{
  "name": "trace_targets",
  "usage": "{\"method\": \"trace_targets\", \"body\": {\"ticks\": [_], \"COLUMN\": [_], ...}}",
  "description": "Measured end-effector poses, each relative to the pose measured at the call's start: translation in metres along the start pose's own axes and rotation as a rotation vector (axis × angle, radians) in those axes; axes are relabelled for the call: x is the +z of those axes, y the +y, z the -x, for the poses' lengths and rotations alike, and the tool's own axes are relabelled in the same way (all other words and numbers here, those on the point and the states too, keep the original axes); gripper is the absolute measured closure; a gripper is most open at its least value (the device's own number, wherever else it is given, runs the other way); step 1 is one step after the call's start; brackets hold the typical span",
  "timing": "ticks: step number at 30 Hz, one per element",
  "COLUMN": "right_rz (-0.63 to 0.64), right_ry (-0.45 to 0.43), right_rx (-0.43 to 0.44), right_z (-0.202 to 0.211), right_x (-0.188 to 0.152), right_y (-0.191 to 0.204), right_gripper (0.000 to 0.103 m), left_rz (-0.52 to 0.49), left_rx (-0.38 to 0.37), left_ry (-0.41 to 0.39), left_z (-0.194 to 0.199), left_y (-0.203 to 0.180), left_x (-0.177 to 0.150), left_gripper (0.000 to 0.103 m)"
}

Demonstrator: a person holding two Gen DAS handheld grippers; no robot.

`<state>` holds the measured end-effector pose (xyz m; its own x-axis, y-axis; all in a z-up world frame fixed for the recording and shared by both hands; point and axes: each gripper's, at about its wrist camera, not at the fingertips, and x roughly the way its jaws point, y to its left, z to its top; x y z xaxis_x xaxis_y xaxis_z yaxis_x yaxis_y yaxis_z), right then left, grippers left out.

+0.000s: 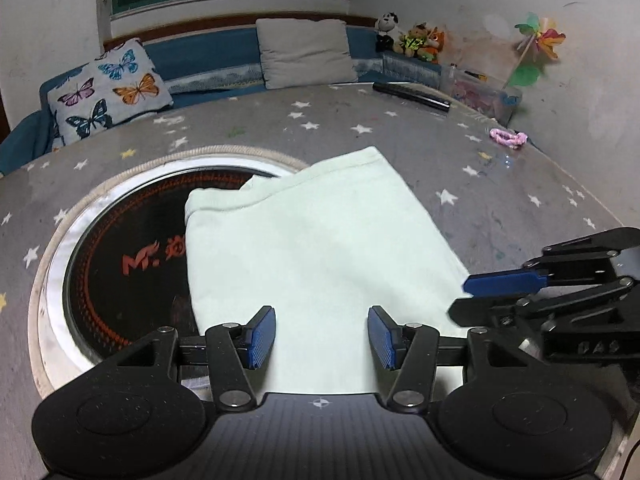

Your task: Fold clothes

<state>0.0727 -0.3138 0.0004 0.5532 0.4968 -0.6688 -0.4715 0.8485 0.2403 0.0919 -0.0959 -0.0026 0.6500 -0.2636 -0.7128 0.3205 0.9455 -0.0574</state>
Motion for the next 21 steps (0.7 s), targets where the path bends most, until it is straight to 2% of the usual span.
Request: {"method": "trace_targets", "body": {"ticks": [8, 11, 15, 21], "right_rz": [0.024, 0.029, 0.059, 0.065], "right_ry": [-0.102, -0.101, -0.064, -0.077], "right_rx": [-0.004, 0.010, -0.029, -0.043], "right_z": [0.007, -0.010, -0.033, -0.024], "right_x": [0.027, 0.035, 0.029, 0.041], "right_y": [0.011, 0.013, 0.008, 0.004], "right_gripper": [0.079, 0.079, 0.079, 0.079], "left_rz": [0.036, 0.042, 0.046, 0.040], "left_rx": [0.030, 0.034, 0.028, -0.001], "left_ry": [-0.009, -0.003, -0.002, -0.014], "left_z": [0.000, -0.003, -0.002, -0.003], "left_y": [0.011, 0.013, 0.015, 0.010], "left_x": [0.004, 0.004, 0.004, 0.009], "left_gripper": [0.048, 0.048, 0.048, 0.048]}}
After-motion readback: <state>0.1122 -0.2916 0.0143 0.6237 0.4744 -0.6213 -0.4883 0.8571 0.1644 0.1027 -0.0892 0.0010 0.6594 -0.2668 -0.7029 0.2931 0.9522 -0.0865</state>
